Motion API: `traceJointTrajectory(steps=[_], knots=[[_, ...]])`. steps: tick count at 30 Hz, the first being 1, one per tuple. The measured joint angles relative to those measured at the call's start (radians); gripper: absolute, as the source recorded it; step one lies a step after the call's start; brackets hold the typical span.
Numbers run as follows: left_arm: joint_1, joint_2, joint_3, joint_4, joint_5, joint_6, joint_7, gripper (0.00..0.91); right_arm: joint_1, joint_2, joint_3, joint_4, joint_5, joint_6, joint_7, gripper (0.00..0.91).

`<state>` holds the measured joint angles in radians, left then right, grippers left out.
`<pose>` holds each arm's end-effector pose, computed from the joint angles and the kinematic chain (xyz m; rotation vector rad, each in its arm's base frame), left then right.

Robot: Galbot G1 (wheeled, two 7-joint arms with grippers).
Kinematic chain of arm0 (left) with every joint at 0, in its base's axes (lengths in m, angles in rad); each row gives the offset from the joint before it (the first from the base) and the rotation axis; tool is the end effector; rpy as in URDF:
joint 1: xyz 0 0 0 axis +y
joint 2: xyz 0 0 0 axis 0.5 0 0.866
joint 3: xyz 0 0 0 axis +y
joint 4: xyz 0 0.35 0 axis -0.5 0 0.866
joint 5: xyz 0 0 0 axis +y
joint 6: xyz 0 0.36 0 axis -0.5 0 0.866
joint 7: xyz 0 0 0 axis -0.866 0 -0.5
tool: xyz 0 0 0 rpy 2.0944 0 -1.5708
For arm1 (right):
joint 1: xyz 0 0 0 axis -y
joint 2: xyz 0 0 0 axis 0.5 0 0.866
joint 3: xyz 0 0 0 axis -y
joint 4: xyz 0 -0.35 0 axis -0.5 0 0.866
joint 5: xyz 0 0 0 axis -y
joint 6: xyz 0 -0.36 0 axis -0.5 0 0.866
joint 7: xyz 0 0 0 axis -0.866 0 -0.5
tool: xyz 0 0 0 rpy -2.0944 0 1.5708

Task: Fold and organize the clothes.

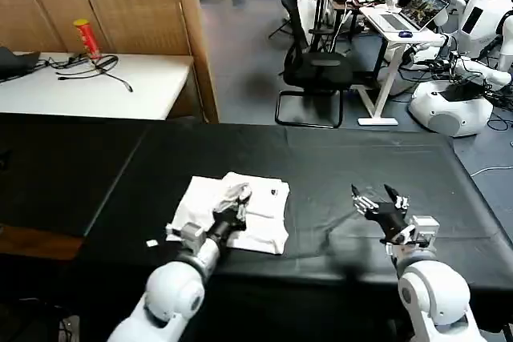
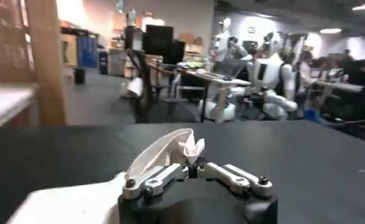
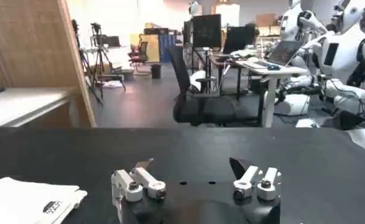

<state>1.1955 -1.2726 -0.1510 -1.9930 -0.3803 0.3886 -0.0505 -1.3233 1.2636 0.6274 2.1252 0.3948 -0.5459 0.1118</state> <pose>0.2687 -0.0548 -0.2714 -0.6483 -2.8114 0.1333 0.2538 -0.0788 -0.2209 -0.0143 -2.8732 -0.0401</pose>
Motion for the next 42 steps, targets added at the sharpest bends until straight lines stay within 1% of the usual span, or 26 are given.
traceJointTrajectory(steps=[6,8,9,10,14,20,24,26,28,31,34,38,42], knots=[[-0.021,-0.031,0.029,0.027,0.005,-0.003,0.0,0.0,0.0,0.009,-0.004,-0.003,-0.009,0.0,0.0,0.878],[-0.024,-0.041,0.037,0.038,0.027,-0.011,0.002,0.0,-0.001,0.01,-0.005,-0.003,-0.011,0.0,-0.002,0.878],[-0.025,-0.046,0.04,0.043,0.039,-0.017,0.003,0.332,-0.001,0.01,-0.006,-0.003,-0.011,0.0,-0.003,0.878],[-0.026,-0.049,0.043,0.048,0.053,-0.024,0.005,0.878,-0.001,0.01,-0.007,-0.003,-0.011,0.001,-0.005,0.878],[-0.025,-0.069,0.053,0.08,0.105,-0.041,0.007,0.878,0.005,0.0,-0.021,-0.008,-0.012,0.012,-0.016,0.878],[-0.009,-0.105,0.08,0.108,0.115,-0.056,0.002,0.878,0.029,-0.036,-0.058,-0.024,0.003,0.021,-0.028,0.878],[-0.01,-0.144,0.096,0.119,0.085,-0.06,0.0,0.878,0.044,-0.067,-0.087,-0.03,0.023,0.021,-0.045,0.878],[-0.015,-0.155,0.094,0.112,0.051,-0.058,0.001,0.878,0.048,-0.082,-0.106,-0.035,0.023,0.024,-0.063,0.878],[-0.024,-0.152,0.081,0.097,0.05,-0.062,0.009,0.878,0.055,-0.098,-0.132,-0.043,0.014,0.031,-0.086,0.878],[-0.043,-0.124,0.05,0.068,0.099,-0.086,0.022,0.878,0.07,-0.124,-0.186,-0.057,-0.016,0.044,-0.118,0.878],[-0.058,-0.061,0.004,0.041,0.117,-0.117,0.017,0.878,0.093,-0.149,-0.26,-0.079,-0.054,0.059,-0.147,0.878],[-0.067,0.04,-0.067,0.038,0.137,-0.144,0.009,0.878,0.131,-0.162,-0.359,-0.107,-0.106,0.069,-0.184,0.878],[-0.056,0.104,-0.129,0.048,0.146,-0.153,0.007,0.878,0.178,-0.157,-0.451,-0.137,-0.126,0.069,-0.201,0.878]])
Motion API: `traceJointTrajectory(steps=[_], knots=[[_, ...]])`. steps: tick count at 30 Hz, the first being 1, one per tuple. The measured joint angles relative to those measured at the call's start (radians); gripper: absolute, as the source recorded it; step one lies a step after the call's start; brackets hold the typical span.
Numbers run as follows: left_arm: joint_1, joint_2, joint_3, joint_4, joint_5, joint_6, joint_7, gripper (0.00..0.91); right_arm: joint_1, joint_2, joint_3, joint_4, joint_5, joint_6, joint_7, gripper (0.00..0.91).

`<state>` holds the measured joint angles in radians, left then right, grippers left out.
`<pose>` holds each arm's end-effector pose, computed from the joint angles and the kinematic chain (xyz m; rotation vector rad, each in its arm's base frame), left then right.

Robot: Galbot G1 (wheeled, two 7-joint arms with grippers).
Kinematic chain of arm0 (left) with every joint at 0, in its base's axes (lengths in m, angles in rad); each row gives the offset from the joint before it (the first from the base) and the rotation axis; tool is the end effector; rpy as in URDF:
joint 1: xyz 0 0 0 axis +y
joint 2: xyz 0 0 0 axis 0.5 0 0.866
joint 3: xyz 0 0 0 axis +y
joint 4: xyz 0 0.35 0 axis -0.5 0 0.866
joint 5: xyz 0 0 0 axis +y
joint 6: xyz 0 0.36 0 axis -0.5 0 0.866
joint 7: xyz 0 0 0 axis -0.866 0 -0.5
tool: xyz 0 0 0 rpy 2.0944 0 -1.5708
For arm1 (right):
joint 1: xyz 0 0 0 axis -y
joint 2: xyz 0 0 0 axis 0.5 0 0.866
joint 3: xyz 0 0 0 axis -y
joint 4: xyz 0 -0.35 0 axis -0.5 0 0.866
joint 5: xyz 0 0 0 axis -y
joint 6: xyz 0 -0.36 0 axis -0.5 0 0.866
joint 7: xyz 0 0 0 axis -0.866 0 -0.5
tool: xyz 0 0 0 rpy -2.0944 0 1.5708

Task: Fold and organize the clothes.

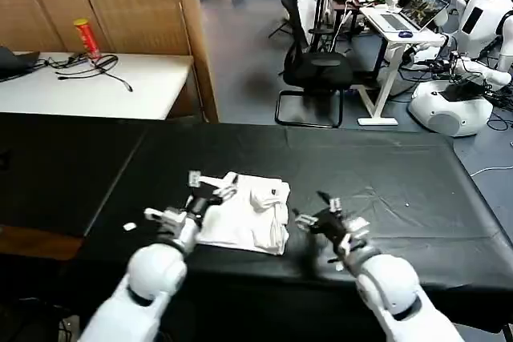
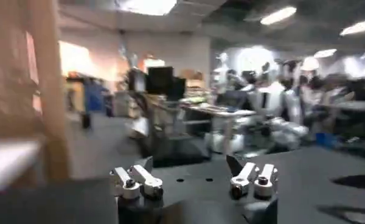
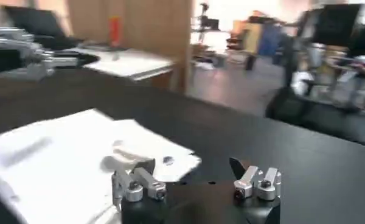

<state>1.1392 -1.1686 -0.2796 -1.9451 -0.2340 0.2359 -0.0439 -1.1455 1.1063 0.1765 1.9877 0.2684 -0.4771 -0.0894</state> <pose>0.3024 0.0110 -0.2615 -0.4495 -3.0583 -0.2232 0.2852 0.0086 -0.2620 0.7406 -2.7224 0.2708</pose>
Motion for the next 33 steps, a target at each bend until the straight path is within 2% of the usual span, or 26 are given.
traceJointTrajectory(steps=[10,15,21,23,24,26,30,33], knots=[[0.048,0.011,-0.052,0.0,0.045,-0.001,-0.005,0.878,0.122,0.068,-0.106,-0.13,-0.008,0.0,0.035,0.878],[0.066,0.009,-0.069,0.004,0.06,-0.008,-0.005,0.878,0.134,0.105,-0.106,-0.179,-0.01,0.025,0.028,0.878],[0.078,0.006,-0.079,0.012,0.064,-0.014,-0.004,0.878,0.129,0.099,-0.116,-0.181,-0.072,0.083,0.001,0.878],[0.079,0.003,-0.08,0.012,0.064,-0.014,-0.004,0.878,0.129,0.092,-0.124,-0.18,-0.118,0.119,-0.018,0.819],[0.08,0.003,-0.08,0.012,0.065,-0.014,-0.004,0.878,0.129,0.086,-0.129,-0.177,-0.141,0.138,-0.026,0.761],[0.08,0.001,-0.08,0.012,0.065,-0.014,-0.004,0.878,0.13,0.077,-0.135,-0.172,-0.19,0.162,-0.042,0.731],[0.083,-0.001,-0.081,0.011,0.068,-0.014,-0.005,0.878,0.131,0.053,-0.141,-0.168,-0.261,0.199,-0.058,0.634],[0.084,-0.004,-0.081,0.01,0.071,-0.014,-0.005,0.878,0.132,0.039,-0.144,-0.169,-0.292,0.209,-0.065,0.497]])
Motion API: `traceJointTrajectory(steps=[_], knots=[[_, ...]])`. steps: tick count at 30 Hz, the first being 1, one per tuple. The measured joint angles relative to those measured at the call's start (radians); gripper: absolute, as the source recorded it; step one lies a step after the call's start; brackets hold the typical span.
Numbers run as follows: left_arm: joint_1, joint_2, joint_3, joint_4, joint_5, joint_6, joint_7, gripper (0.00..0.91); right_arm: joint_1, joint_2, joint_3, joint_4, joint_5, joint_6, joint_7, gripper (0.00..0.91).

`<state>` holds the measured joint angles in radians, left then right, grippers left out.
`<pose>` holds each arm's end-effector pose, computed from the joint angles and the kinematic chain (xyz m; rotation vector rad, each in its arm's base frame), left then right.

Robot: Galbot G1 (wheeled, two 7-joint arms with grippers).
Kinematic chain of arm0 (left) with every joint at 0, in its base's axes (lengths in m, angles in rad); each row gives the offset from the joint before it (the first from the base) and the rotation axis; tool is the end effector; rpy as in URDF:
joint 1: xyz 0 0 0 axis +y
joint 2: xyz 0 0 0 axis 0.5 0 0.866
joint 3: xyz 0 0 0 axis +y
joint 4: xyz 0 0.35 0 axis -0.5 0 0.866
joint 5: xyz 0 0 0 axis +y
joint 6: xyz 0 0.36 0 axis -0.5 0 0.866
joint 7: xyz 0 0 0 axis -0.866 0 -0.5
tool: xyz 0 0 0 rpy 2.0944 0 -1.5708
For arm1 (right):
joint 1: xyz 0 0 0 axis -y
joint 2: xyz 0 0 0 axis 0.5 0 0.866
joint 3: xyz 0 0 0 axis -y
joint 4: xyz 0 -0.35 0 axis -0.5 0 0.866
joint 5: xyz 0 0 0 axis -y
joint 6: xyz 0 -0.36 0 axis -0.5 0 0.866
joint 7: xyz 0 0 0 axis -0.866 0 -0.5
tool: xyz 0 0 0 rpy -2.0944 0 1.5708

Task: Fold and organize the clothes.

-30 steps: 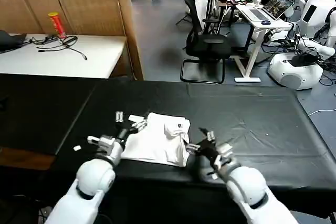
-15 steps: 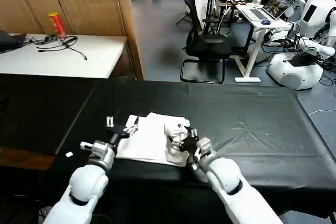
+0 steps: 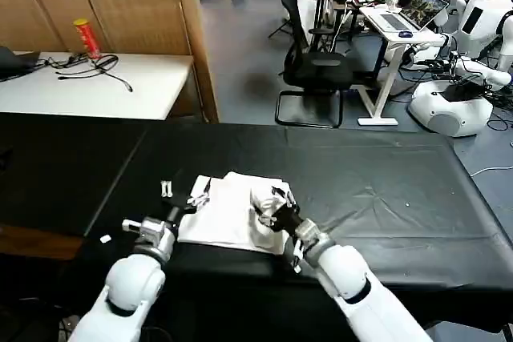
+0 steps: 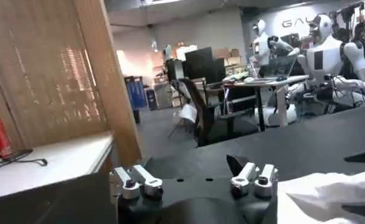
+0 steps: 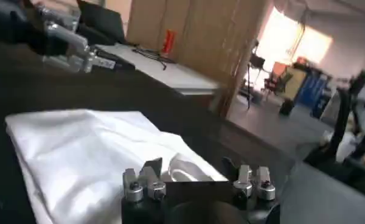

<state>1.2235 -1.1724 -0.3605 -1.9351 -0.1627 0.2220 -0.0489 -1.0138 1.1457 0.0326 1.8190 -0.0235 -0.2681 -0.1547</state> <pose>0.2872 0.0357 -0.2803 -0.3075 -3.0251 -0.3199 0.3178 0.0420 -0.2957 0.9150 -2.8060 0.6601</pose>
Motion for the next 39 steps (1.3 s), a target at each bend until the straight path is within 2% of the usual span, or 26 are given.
traceJointTrajectory(steps=[2,3,4,5,9,16,17,18,26,34,39], knots=[[0.001,-0.002,0.0,-0.002,0.0,0.002,0.0,0.878,0.001,-0.005,-0.001,-0.007,-0.016,0.008,-0.001,0.341],[0.001,-0.004,0.0,-0.003,0.0,0.002,0.0,0.878,0.001,-0.006,-0.001,-0.01,-0.021,0.012,-0.001,0.293],[0.002,-0.006,0.0,-0.004,0.001,0.002,0.0,0.878,0.001,-0.007,-0.001,-0.012,-0.024,0.015,-0.001,0.156],[0.004,-0.007,0.0,-0.006,0.002,0.002,0.0,0.878,0.001,-0.008,-0.001,-0.013,-0.027,0.018,-0.001,0.117],[0.009,-0.011,0.0,-0.007,0.007,0.002,-0.001,0.878,-0.002,-0.004,0.008,-0.02,-0.007,0.017,0.02,0.088],[0.015,-0.021,-0.002,-0.006,0.007,-0.001,-0.001,0.878,-0.032,0.023,0.069,-0.037,0.08,-0.043,0.078,0.098],[0.015,-0.023,-0.002,-0.003,0.007,-0.003,0.0,0.878,-0.037,0.028,0.08,-0.037,0.092,-0.052,0.081,0.312],[0.015,-0.025,-0.003,0.0,0.007,-0.004,0.0,0.878,-0.044,0.033,0.093,-0.035,0.108,-0.065,0.084,0.878],[0.017,-0.041,-0.01,0.034,-0.058,-0.019,0.024,0.878,-0.081,0.08,0.194,-0.003,0.261,-0.128,0.121,0.878],[0.03,-0.053,-0.043,0.083,-0.196,-0.032,0.079,0.878,-0.116,0.067,0.29,0.047,0.34,-0.132,0.119,0.878],[0.02,-0.055,-0.059,0.116,-0.273,-0.029,0.099,0.878,-0.16,0.058,0.319,0.113,0.351,-0.133,0.117,0.878]])
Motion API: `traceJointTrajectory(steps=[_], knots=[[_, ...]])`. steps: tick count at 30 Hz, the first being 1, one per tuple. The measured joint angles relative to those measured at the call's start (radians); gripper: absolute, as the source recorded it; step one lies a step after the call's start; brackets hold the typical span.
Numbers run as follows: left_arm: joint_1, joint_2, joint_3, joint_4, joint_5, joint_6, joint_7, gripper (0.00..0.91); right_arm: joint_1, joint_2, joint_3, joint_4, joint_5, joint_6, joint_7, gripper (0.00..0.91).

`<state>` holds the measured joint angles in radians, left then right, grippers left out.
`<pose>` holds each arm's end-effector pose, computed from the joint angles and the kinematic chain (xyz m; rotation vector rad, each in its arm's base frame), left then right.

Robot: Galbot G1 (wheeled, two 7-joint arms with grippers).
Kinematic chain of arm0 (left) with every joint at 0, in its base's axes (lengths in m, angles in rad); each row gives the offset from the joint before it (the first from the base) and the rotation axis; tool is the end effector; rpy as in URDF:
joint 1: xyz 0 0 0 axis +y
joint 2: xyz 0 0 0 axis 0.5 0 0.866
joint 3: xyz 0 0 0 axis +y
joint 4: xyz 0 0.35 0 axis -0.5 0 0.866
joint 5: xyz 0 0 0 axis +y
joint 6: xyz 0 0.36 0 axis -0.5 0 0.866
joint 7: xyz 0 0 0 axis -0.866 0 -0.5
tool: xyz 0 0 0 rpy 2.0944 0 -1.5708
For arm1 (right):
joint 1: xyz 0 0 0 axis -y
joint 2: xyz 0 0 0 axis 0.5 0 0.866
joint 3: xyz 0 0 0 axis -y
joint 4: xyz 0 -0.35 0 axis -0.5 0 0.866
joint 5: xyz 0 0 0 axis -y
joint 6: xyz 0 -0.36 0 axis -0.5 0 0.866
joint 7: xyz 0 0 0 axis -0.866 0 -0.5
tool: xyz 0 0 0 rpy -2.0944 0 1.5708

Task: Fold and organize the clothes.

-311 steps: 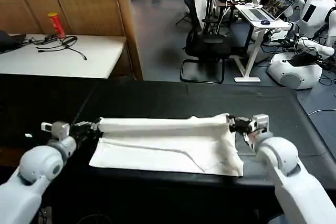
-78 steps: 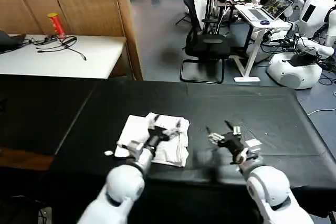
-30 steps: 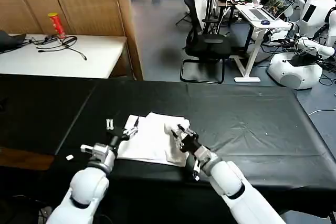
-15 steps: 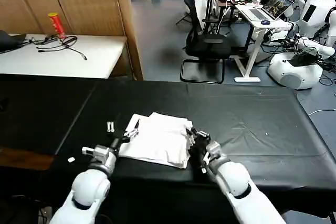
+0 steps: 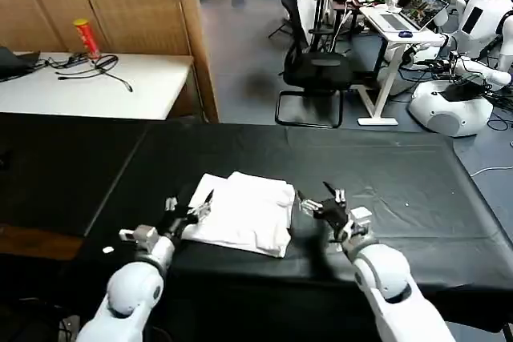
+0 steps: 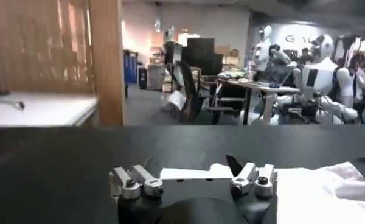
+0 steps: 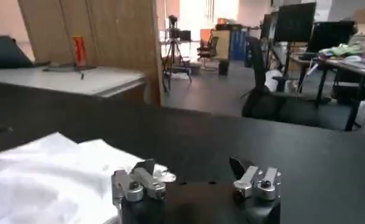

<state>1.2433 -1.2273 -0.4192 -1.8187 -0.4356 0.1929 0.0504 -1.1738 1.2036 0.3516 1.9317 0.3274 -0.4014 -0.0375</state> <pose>0.2900 0.0539 -0.3213 -0.3541 -2.9211 0.1619 0.3003 -0.0262 -0.2688 0.4578 -2.8606 0.0613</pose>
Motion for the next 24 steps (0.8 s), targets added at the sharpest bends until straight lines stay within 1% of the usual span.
traceJointTrajectory(steps=[6,10,16,17,19,20,21,22,23,24], knots=[[-0.022,-0.002,-0.021,0.046,-0.138,0.037,0.007,0.878,-0.043,0.004,0.01,0.068,0.0,0.0,0.0,0.878],[-0.027,0.004,-0.035,0.065,-0.225,0.083,0.006,0.878,-0.056,0.009,0.012,0.096,-0.001,0.0,0.002,0.878],[-0.045,0.005,-0.043,0.095,-0.3,0.115,0.005,0.878,-0.068,0.021,0.012,0.117,-0.003,0.0,0.002,0.878],[-0.047,0.005,-0.045,0.099,-0.316,0.124,0.005,0.702,-0.069,0.022,0.013,0.118,-0.004,0.0,0.002,0.878],[-0.052,0.004,-0.052,0.104,-0.346,0.142,0.002,0.585,-0.072,0.022,0.014,0.121,-0.004,0.001,0.002,0.878],[-0.054,0.003,-0.055,0.106,-0.36,0.153,0.001,0.478,-0.073,0.022,0.015,0.123,-0.004,0.001,0.002,0.878],[-0.054,0.003,-0.056,0.107,-0.374,0.159,0.0,0.283,-0.073,0.022,0.015,0.125,-0.005,0.002,0.002,0.878],[-0.055,0.003,-0.058,0.107,-0.39,0.166,-0.002,0.234,-0.073,0.022,0.015,0.126,-0.005,0.002,0.002,0.878],[-0.056,0.003,-0.06,0.108,-0.408,0.172,-0.005,0.166,-0.073,0.023,0.015,0.127,-0.005,0.002,0.002,0.878],[-0.057,0.003,-0.063,0.11,-0.422,0.177,-0.009,0.156,-0.073,0.026,0.016,0.128,-0.005,0.002,0.002,0.878]])
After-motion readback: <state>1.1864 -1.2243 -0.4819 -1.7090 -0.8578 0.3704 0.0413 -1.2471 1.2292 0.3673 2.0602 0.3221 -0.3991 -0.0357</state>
